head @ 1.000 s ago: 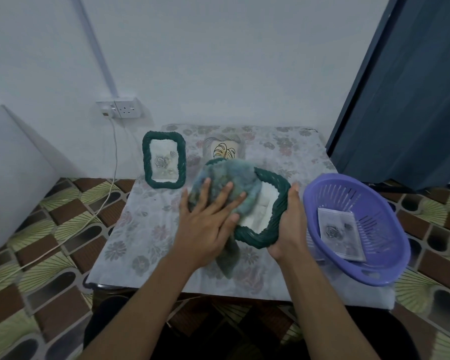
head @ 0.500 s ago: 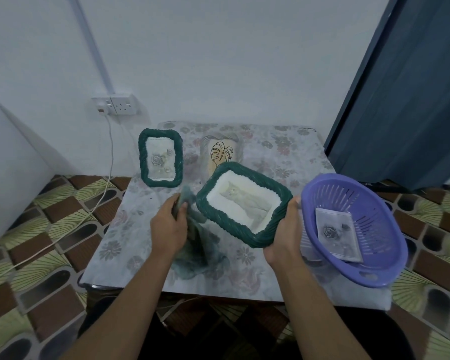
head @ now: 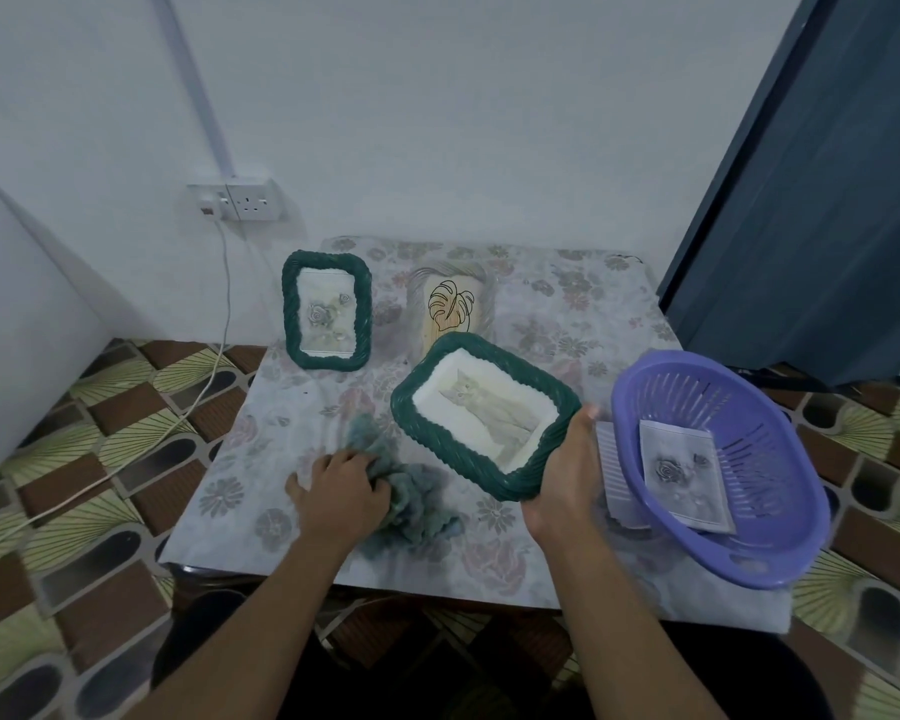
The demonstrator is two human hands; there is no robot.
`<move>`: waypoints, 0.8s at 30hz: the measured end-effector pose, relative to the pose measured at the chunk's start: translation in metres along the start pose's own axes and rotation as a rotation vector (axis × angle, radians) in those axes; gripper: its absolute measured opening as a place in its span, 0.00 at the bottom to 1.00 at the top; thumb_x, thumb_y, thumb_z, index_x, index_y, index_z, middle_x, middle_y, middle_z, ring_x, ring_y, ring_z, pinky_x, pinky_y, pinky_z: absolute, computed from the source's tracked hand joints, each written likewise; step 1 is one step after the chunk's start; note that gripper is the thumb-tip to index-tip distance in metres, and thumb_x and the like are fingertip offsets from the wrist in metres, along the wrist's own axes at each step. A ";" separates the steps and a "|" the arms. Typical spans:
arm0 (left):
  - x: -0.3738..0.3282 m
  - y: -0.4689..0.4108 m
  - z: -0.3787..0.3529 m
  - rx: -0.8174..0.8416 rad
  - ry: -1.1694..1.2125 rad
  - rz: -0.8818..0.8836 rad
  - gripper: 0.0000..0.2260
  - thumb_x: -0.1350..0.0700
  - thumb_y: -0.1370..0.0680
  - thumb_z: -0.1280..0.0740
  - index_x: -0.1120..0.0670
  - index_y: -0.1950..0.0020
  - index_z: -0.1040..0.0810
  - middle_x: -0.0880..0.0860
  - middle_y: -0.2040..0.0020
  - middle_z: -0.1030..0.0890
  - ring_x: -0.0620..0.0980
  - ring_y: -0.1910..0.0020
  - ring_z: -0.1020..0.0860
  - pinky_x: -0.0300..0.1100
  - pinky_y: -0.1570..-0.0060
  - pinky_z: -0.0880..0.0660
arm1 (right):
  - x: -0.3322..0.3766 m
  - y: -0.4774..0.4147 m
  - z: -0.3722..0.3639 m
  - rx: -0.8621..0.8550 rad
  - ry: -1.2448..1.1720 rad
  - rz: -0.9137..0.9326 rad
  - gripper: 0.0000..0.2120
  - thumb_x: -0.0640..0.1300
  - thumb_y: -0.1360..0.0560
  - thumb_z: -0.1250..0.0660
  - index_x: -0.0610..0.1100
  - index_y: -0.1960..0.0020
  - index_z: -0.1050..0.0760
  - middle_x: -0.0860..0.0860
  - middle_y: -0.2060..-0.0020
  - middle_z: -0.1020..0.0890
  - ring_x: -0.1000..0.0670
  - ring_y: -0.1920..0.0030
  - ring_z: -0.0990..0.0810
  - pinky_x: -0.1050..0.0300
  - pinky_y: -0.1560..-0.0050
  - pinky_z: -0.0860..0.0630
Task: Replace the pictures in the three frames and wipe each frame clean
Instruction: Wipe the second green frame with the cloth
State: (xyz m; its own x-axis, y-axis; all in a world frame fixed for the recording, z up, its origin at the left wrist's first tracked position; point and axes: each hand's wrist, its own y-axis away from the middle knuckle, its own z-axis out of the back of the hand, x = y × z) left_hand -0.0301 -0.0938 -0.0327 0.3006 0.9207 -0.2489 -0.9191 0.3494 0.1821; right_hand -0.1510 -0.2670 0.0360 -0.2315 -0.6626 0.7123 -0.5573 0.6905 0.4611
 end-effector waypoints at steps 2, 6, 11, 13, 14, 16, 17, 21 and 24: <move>-0.006 0.003 0.001 -0.115 0.062 0.013 0.16 0.49 0.23 0.37 0.45 0.36 0.23 0.45 0.31 0.27 0.51 0.29 0.35 0.61 0.30 0.46 | -0.002 -0.001 -0.001 0.004 0.014 0.008 0.29 0.68 0.21 0.48 0.51 0.33 0.23 0.49 0.41 0.16 0.45 0.42 0.17 0.43 0.39 0.21; -0.027 0.015 0.009 -0.355 0.437 -0.093 0.13 0.48 0.22 0.41 0.49 0.48 0.18 0.47 0.45 0.21 0.53 0.40 0.28 0.52 0.41 0.35 | -0.004 -0.003 -0.002 -0.012 0.024 0.007 0.29 0.68 0.21 0.48 0.51 0.32 0.24 0.49 0.41 0.16 0.46 0.43 0.17 0.49 0.45 0.19; -0.070 0.032 0.037 0.196 1.496 0.165 0.15 0.44 0.17 0.42 0.51 0.43 0.20 0.53 0.49 0.17 0.52 0.53 0.20 0.45 0.55 0.25 | -0.009 -0.004 -0.004 0.002 0.034 0.025 0.29 0.67 0.20 0.49 0.50 0.32 0.25 0.50 0.41 0.17 0.48 0.43 0.17 0.52 0.48 0.19; -0.081 0.033 0.041 0.328 1.719 0.224 0.12 0.51 0.18 0.36 0.53 0.38 0.22 0.56 0.44 0.17 0.56 0.47 0.19 0.49 0.53 0.21 | -0.015 -0.005 -0.004 0.028 0.060 0.060 0.29 0.67 0.20 0.49 0.49 0.32 0.25 0.50 0.42 0.16 0.48 0.43 0.17 0.50 0.45 0.20; -0.085 0.034 0.044 0.347 1.781 0.229 0.11 0.55 0.19 0.34 0.54 0.38 0.22 0.56 0.44 0.17 0.56 0.46 0.19 0.50 0.52 0.19 | -0.016 -0.006 -0.004 0.031 0.075 0.081 0.29 0.67 0.20 0.49 0.49 0.32 0.25 0.50 0.41 0.16 0.48 0.42 0.17 0.49 0.42 0.20; -0.087 0.034 0.049 0.335 1.825 0.216 0.11 0.62 0.21 0.33 0.56 0.38 0.23 0.55 0.47 0.15 0.54 0.49 0.18 0.48 0.56 0.19 | -0.014 -0.007 -0.001 0.025 0.103 0.093 0.26 0.64 0.19 0.46 0.50 0.32 0.24 0.51 0.40 0.17 0.49 0.41 0.18 0.49 0.40 0.21; -0.087 0.033 0.052 0.315 1.816 0.208 0.11 0.63 0.21 0.33 0.56 0.39 0.23 0.54 0.48 0.15 0.53 0.50 0.17 0.47 0.58 0.19 | -0.012 -0.008 0.001 0.018 0.122 0.085 0.23 0.62 0.18 0.44 0.50 0.32 0.24 0.50 0.39 0.18 0.49 0.41 0.18 0.49 0.40 0.21; -0.084 0.028 0.063 0.126 1.666 0.161 0.11 0.66 0.23 0.33 0.52 0.45 0.22 0.52 0.50 0.16 0.52 0.51 0.17 0.49 0.59 0.19 | -0.005 -0.012 0.011 -0.018 0.319 0.105 0.13 0.46 0.18 0.36 0.50 0.34 0.27 0.46 0.39 0.19 0.45 0.42 0.19 0.50 0.46 0.19; -0.078 0.026 0.070 -0.109 1.257 0.043 0.07 0.63 0.25 0.32 0.53 0.49 0.22 0.51 0.56 0.16 0.50 0.56 0.18 0.44 0.58 0.18 | -0.002 -0.006 0.016 0.068 0.634 0.296 0.24 0.38 0.21 0.37 0.57 0.29 0.36 0.52 0.34 0.25 0.51 0.35 0.25 0.48 0.33 0.27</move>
State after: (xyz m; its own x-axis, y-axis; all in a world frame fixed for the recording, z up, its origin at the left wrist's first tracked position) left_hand -0.0602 -0.1446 0.0578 -0.1236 0.1094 -0.9863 -0.9564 0.2520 0.1478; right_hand -0.1597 -0.2742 0.0238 0.1170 -0.1383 0.9835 -0.5964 0.7820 0.1809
